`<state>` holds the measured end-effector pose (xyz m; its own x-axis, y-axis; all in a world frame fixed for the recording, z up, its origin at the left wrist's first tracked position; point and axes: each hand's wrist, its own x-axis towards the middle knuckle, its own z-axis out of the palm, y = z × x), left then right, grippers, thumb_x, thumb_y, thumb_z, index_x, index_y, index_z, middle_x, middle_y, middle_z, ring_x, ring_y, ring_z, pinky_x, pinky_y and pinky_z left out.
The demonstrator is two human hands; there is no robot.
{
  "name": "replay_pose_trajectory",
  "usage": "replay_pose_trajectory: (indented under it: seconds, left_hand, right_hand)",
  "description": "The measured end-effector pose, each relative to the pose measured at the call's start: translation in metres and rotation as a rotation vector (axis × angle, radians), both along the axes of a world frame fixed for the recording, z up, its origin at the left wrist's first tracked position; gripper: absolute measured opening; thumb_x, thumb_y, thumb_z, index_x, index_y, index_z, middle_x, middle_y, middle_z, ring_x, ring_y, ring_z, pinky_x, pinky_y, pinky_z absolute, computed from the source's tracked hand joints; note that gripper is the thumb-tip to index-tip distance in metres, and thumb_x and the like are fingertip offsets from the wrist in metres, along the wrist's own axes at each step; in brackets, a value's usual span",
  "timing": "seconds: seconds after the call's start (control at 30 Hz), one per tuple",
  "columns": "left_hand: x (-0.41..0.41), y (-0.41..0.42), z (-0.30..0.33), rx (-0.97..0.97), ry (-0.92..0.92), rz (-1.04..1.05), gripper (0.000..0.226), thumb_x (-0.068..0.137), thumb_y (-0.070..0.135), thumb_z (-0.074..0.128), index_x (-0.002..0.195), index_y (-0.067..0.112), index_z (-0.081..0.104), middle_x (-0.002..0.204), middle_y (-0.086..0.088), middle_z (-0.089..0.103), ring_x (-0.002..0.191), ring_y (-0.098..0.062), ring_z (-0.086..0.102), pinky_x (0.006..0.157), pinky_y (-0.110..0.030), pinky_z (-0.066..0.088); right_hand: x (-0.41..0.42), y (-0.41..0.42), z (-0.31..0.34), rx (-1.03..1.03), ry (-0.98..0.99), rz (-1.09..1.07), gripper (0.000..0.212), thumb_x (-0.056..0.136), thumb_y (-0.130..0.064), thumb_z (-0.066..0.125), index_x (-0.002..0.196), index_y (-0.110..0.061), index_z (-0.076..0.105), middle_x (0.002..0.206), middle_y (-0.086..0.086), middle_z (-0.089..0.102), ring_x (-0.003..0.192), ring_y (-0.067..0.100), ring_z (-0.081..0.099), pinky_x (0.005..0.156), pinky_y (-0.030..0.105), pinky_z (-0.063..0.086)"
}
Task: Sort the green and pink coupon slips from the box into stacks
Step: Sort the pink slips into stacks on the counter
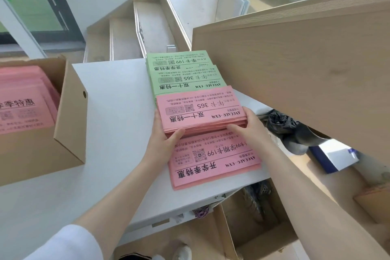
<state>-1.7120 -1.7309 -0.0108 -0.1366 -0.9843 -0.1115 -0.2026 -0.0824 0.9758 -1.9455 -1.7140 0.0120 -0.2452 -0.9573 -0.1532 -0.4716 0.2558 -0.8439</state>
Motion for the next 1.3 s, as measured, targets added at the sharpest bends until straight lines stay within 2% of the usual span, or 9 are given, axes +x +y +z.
replay_pose_trajectory:
  seconds: [0.17, 0.43, 0.57, 0.67, 0.73, 0.83, 1.0, 1.23, 1.3]
  left_hand:
    - [-0.001, 0.000, -0.001, -0.005, -0.015, 0.017, 0.071, 0.090, 0.023, 0.058, 0.144, 0.035, 0.014, 0.136, 0.014, 0.047, 0.122, -0.008, 0.047, 0.107, -0.039, 0.037]
    - [0.001, -0.002, -0.004, -0.025, -0.054, 0.035, 0.069, 0.088, 0.026, 0.059, 0.144, 0.030, 0.018, 0.138, 0.011, 0.045, 0.125, -0.010, 0.045, 0.108, -0.041, 0.036]
    - [0.006, 0.000, 0.003, -0.048, -0.072, 0.004, 0.060, 0.086, 0.026, 0.062, 0.136, 0.032, 0.031, 0.133, 0.013, 0.050, 0.122, -0.008, 0.048, 0.106, -0.041, 0.038]
    - [0.011, 0.004, 0.008, -0.065, -0.167, -0.004, 0.079, 0.087, 0.028, 0.061, 0.147, 0.025, 0.010, 0.154, 0.007, 0.019, 0.141, -0.009, 0.018, 0.117, -0.032, 0.015]
    - [0.018, 0.007, 0.014, -0.075, -0.215, 0.030, 0.083, 0.089, 0.029, 0.059, 0.148, 0.019, 0.002, 0.156, 0.007, 0.005, 0.143, -0.007, 0.007, 0.117, -0.029, 0.009]
    - [0.037, 0.015, 0.026, -0.158, -0.196, 0.050, 0.072, 0.090, 0.023, 0.056, 0.147, 0.019, 0.012, 0.154, 0.006, 0.016, 0.141, -0.008, 0.017, 0.116, -0.029, 0.016]
    - [0.094, 0.029, 0.063, -0.307, -0.068, 0.103, 0.042, 0.090, 0.004, 0.052, 0.127, 0.024, 0.043, 0.132, 0.007, 0.048, 0.114, 0.004, 0.050, 0.092, -0.007, 0.039]
    - [0.221, 0.039, 0.108, -0.328, 0.004, 0.146, 0.027, 0.091, -0.001, 0.050, 0.112, 0.014, 0.059, 0.114, -0.004, 0.061, 0.087, -0.012, 0.068, 0.068, -0.029, 0.056]
    - [0.263, 0.036, 0.122, -0.350, 0.006, 0.145, 0.025, 0.091, 0.001, 0.050, 0.106, 0.016, 0.061, 0.106, -0.003, 0.064, 0.081, -0.011, 0.068, 0.062, -0.026, 0.055]
  right_hand:
    - [0.005, -0.002, -0.006, -0.058, -0.091, -0.057, 0.050, 0.084, -0.021, 0.066, 0.129, -0.023, 0.046, 0.115, -0.012, 0.060, 0.105, 0.004, 0.056, 0.076, 0.016, 0.042]
    - [0.001, -0.005, -0.002, -0.012, 0.116, 0.031, 0.054, 0.082, -0.028, 0.068, 0.130, -0.026, 0.042, 0.109, -0.016, 0.054, 0.100, 0.004, 0.049, 0.080, 0.023, 0.035]
    - [-0.001, -0.005, -0.003, 0.003, 0.212, 0.068, 0.046, 0.079, -0.033, 0.070, 0.115, -0.019, 0.045, 0.113, -0.007, 0.059, 0.104, 0.014, 0.055, 0.077, 0.029, 0.042]
    - [0.009, 0.003, -0.001, -0.107, 0.467, 0.008, 0.070, 0.078, -0.038, 0.069, 0.134, -0.011, 0.037, 0.139, 0.007, 0.044, 0.131, 0.027, 0.038, 0.105, 0.044, 0.035]
    - [0.027, 0.009, 0.006, -0.326, 0.592, -0.009, 0.061, 0.084, -0.031, 0.065, 0.134, -0.006, 0.042, 0.140, 0.011, 0.044, 0.133, 0.028, 0.035, 0.110, 0.048, 0.029]
    - [0.071, 0.003, 0.022, -0.571, 0.544, 0.101, 0.033, 0.085, -0.025, 0.056, 0.112, -0.007, 0.060, 0.124, 0.009, 0.056, 0.121, 0.021, 0.043, 0.105, 0.044, 0.036]
    - [0.169, -0.014, 0.048, -0.606, 0.338, 0.457, 0.019, 0.084, -0.017, 0.055, 0.099, -0.010, 0.065, 0.119, 0.003, 0.059, 0.114, 0.018, 0.048, 0.097, 0.018, 0.030]
    - [0.311, -0.039, 0.074, -0.647, 0.215, 0.623, 0.014, 0.083, -0.010, 0.055, 0.091, -0.011, 0.067, 0.111, 0.003, 0.061, 0.102, 0.018, 0.057, 0.088, 0.008, 0.036]
    - [0.349, -0.050, 0.080, -0.648, 0.228, 0.626, 0.013, 0.085, -0.010, 0.056, 0.092, -0.012, 0.067, 0.109, 0.000, 0.060, 0.098, 0.017, 0.057, 0.085, 0.016, 0.041]
